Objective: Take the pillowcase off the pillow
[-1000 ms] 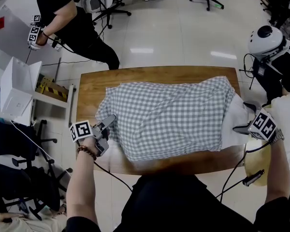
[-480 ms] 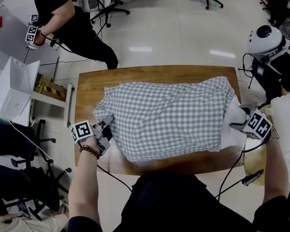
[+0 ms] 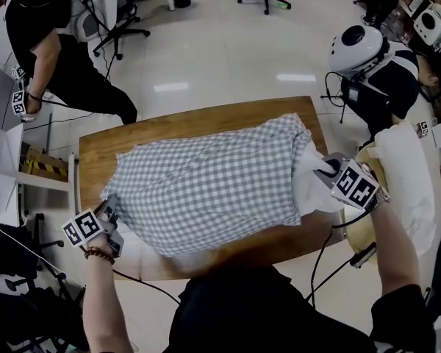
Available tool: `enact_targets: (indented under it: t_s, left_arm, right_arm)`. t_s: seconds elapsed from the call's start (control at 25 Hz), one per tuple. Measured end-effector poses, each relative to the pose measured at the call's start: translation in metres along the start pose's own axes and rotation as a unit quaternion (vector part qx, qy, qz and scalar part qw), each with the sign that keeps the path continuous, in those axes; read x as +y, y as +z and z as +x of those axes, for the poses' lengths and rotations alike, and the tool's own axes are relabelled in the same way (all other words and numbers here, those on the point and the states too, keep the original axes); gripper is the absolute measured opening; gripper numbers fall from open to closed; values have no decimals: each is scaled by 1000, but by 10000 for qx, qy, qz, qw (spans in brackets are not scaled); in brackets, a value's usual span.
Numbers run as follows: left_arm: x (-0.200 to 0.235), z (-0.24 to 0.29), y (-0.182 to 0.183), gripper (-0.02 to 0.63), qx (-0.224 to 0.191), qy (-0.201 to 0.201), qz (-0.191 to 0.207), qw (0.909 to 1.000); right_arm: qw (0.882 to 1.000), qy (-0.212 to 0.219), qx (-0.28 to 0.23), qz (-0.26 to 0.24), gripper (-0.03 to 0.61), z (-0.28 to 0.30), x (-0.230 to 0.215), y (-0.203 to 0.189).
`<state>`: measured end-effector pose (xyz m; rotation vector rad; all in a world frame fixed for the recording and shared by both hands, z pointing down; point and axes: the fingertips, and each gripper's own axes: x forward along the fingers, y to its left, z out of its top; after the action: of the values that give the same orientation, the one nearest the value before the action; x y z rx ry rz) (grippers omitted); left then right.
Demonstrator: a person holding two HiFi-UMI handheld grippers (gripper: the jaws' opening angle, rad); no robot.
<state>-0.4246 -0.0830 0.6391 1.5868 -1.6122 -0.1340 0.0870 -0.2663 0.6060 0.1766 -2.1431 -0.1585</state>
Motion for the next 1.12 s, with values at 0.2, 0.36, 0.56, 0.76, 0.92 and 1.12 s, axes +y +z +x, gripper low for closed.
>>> enact_targets:
  t_s: [0.2, 0.36, 0.56, 0.76, 0.92, 1.12]
  left_arm:
    - [5, -28, 35, 5, -391, 596, 359, 9968]
    - [3, -42, 48, 6, -685, 747, 373, 9941]
    - [7, -50, 54, 6, -877, 799, 227, 9927]
    - [7, -58, 65, 6, -1017, 778, 184, 9916]
    - [3, -59, 66, 6, -1095, 786, 180, 9907]
    - [5, -65, 69, 6, -1077, 807, 116, 9908]
  right_arm:
    - [9973, -674, -231, 187, 17, -34, -12, -5]
    - [9939, -1019, -368, 211, 17, -57, -15, -12]
    - [9902, -1274, -463, 334, 17, -79, -18, -15]
    - [9876, -1417, -534, 410, 17, -97, -21, -14]
    - [9865, -1441, -599, 493, 17, -104, -25, -25]
    - [9854, -1426, -599, 705, 17, -111, -24, -34]
